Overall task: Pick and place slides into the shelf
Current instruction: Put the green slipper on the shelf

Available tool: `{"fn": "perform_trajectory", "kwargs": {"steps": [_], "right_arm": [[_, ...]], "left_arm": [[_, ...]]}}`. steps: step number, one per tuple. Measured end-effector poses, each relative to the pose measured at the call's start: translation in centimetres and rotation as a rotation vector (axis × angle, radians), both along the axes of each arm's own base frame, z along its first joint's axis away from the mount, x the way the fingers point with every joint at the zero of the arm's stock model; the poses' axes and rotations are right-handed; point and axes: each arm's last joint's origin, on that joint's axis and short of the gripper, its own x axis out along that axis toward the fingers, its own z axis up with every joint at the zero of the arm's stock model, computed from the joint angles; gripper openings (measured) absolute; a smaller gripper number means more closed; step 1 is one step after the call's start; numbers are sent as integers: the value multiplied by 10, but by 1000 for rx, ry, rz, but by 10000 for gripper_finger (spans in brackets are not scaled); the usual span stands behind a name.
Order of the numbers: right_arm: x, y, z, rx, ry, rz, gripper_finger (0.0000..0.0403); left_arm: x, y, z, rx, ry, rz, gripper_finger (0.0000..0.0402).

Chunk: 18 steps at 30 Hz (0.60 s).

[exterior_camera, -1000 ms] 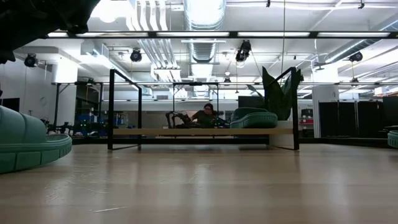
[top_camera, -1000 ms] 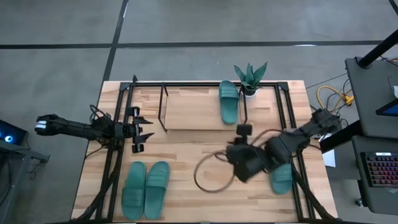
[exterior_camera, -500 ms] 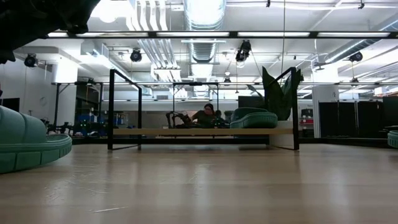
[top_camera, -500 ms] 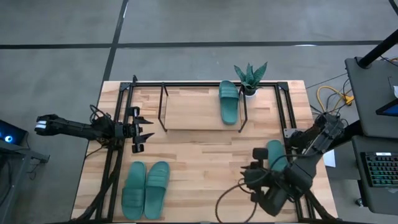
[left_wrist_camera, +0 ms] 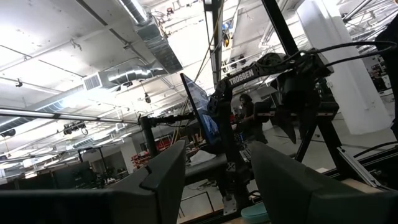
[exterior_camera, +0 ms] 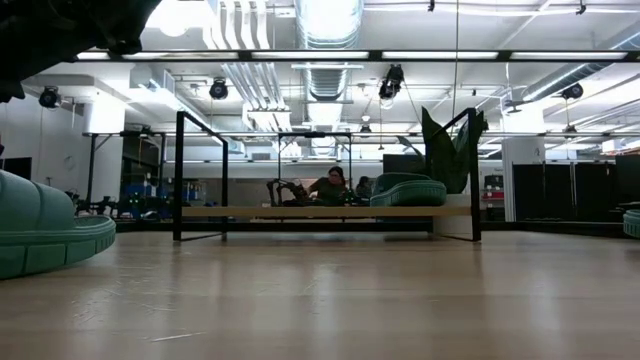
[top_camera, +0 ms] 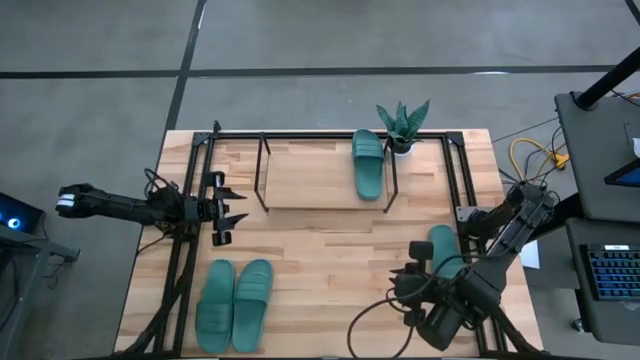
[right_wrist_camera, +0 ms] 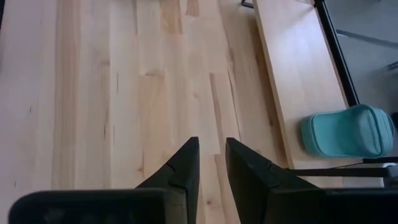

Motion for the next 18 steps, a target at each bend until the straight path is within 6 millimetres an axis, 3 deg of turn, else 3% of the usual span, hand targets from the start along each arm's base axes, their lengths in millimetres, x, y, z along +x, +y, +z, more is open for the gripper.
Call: {"fn": "perform_trajectory", "kwargs": {"steps": [18], "right_arm": [[0, 0, -1, -6, 1, 11, 66]], "left_arm": [[-3, -2, 7, 16, -69, -57, 167]]}}
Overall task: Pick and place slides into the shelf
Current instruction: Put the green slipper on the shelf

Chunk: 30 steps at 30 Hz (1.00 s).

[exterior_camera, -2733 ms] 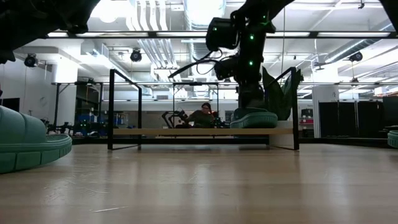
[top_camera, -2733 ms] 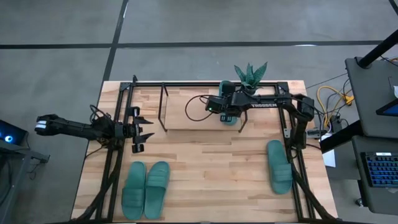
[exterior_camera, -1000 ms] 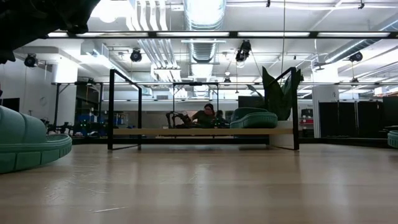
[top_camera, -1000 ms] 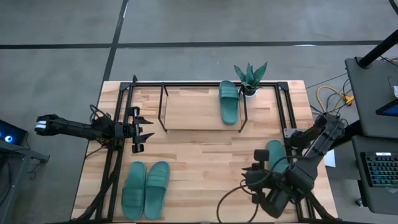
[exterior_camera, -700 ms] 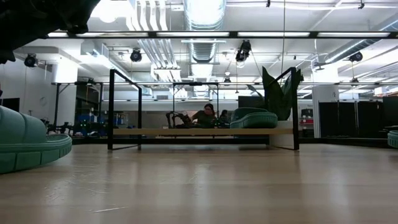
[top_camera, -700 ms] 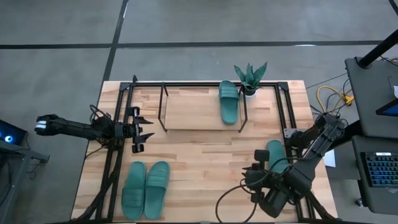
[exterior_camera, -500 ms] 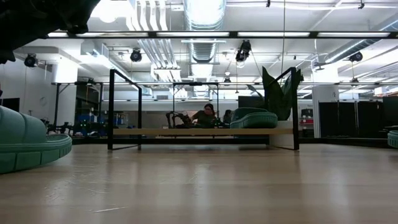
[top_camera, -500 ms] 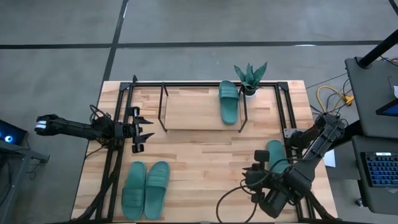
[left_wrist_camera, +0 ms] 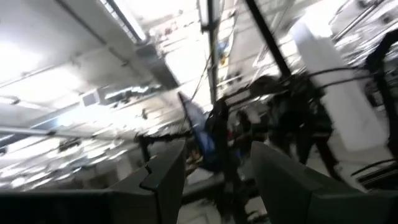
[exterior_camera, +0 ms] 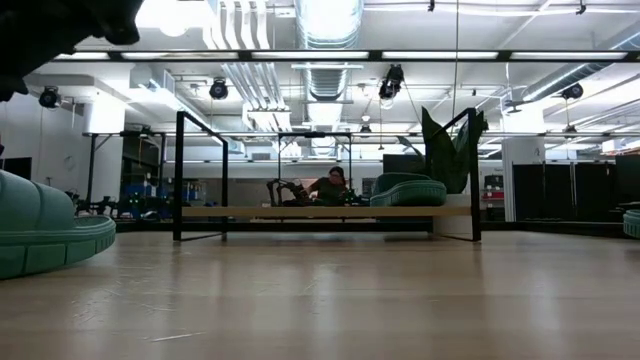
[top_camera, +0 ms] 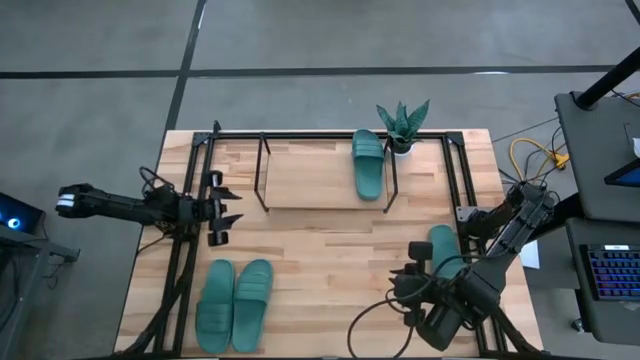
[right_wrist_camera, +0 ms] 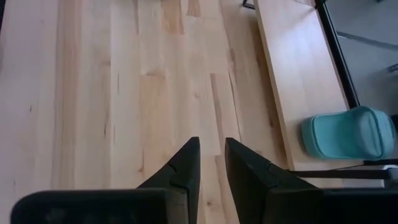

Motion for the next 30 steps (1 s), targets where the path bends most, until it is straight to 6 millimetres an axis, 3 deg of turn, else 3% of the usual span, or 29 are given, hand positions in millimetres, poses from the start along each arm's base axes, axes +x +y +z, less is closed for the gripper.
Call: {"fn": "perform_trajectory", "kwargs": {"steps": [4, 11, 17, 21, 26, 30], "right_arm": [[-1, -1, 0, -69, 22, 51, 67], [-5, -13, 4, -299, -86, 4, 58], [-20, -23, -8, -535, -429, -74, 53], [-34, -41, -27, -477, -540, -148, 53], [-52, -64, -53, -417, -730, -208, 53], [-65, -79, -70, -389, -757, -220, 53]], "left_arm": [[0, -2, 1, 51, -5, -59, 167], [6, -3, 25, 34, -19, -70, 167], [26, -2, 41, -3, 350, -19, 167], [35, -2, 54, -75, 482, -15, 167], [41, -3, 79, -73, 435, -16, 167], [46, -6, 96, -62, 436, -76, 167]]}}
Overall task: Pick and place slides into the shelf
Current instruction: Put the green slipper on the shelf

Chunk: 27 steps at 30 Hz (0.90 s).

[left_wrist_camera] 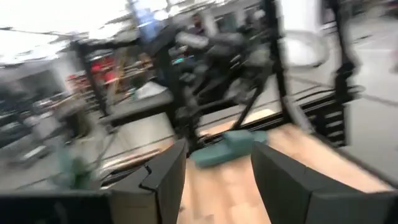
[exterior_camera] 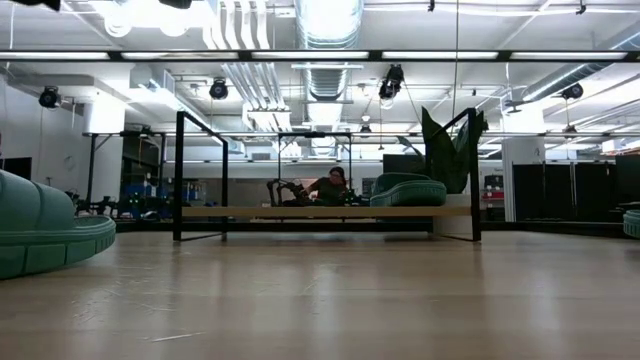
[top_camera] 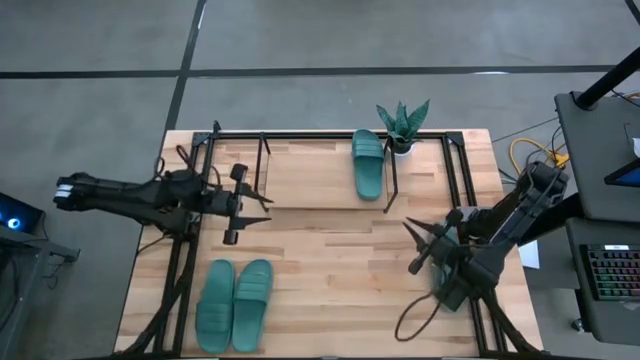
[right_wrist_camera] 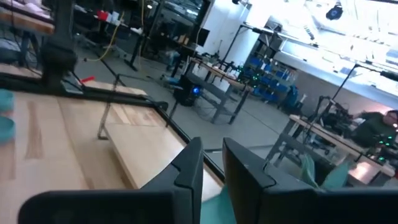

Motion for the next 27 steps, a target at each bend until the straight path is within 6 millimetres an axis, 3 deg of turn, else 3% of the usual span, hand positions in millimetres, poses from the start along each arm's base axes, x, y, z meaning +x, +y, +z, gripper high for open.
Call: {"fn": "perform_trajectory", "kwargs": {"steps": [6, 10, 15, 19, 23, 27], "right_arm": [[-7, -9, -13, 53, -44, -5, 53], [-7, -10, -15, 72, -60, -5, 53], [-8, -6, -12, 64, -13, -1, 53], [-5, 2, -5, 118, -25, 7, 53], [0, 10, 15, 292, -61, -12, 53], [7, 21, 36, 504, 161, -39, 53]], "left_arm": [[2, -11, 27, 2, -39, -114, 167], [2, -14, 43, -3, 10, -3, 167], [5, -17, 42, 8, 81, 87, 167], [7, -18, 39, 10, 89, 83, 167], [10, -19, 36, 14, 104, 84, 167], [13, -19, 35, 17, 112, 84, 167]]}}
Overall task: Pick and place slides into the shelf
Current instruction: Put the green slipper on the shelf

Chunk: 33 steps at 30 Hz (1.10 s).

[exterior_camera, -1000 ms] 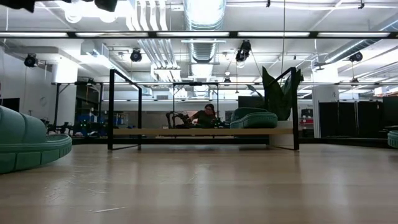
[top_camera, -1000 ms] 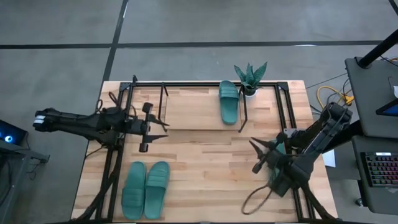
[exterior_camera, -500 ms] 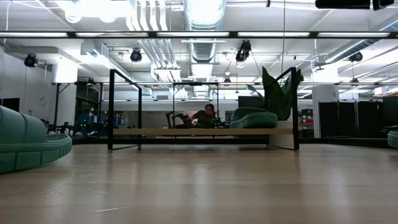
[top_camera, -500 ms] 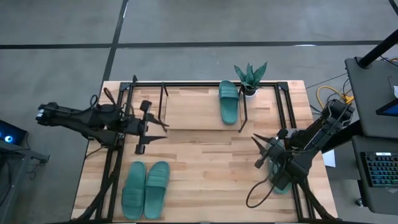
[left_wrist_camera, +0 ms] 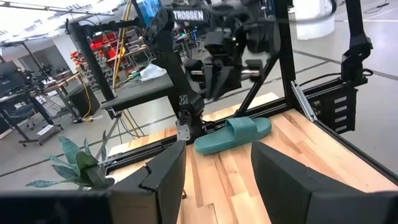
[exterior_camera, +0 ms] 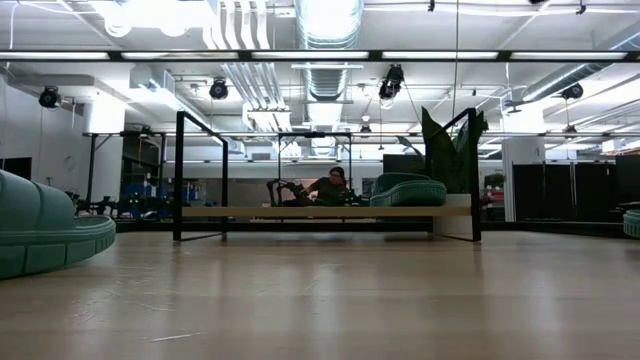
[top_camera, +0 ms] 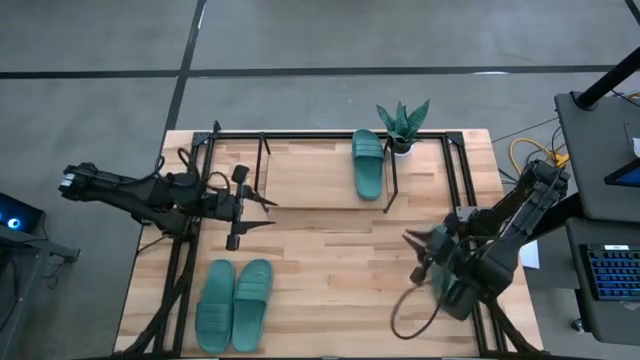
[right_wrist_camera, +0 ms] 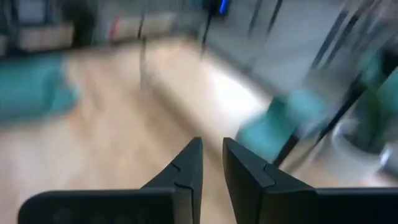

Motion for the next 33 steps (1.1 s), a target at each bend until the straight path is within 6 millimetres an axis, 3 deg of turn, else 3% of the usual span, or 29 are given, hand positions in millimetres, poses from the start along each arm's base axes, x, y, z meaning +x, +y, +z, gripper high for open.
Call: {"fn": "perform_trajectory", "kwargs": {"steps": [4, 8, 10, 14, 18, 24, 29, 33], "right_arm": [[8, 15, 12, 96, 241, 207, 53], [18, 41, 11, -20, 376, 688, 54], [22, 56, 8, -155, 316, 910, 53], [31, 60, 1, -370, 84, 1058, 54], [36, 30, -24, -447, -43, 1125, 54], [36, -55, -54, -354, -310, 1145, 54], [25, -110, -55, -439, -445, 1052, 54], [17, -127, -52, -458, -484, 991, 54]], "left_arm": [[3, -1, -2, 2, 11, 0, 167], [4, -1, -3, 4, 18, -1, 167], [4, -1, -5, 8, 35, -1, 167], [2, -1, -8, 15, 71, -1, 167], [0, 0, -11, 23, 108, -1, 167], [-2, 2, -12, 44, 116, 39, 167], [-7, 4, -19, 177, 230, 196, 167], [-9, -1, -29, 189, 387, 265, 167]]}}
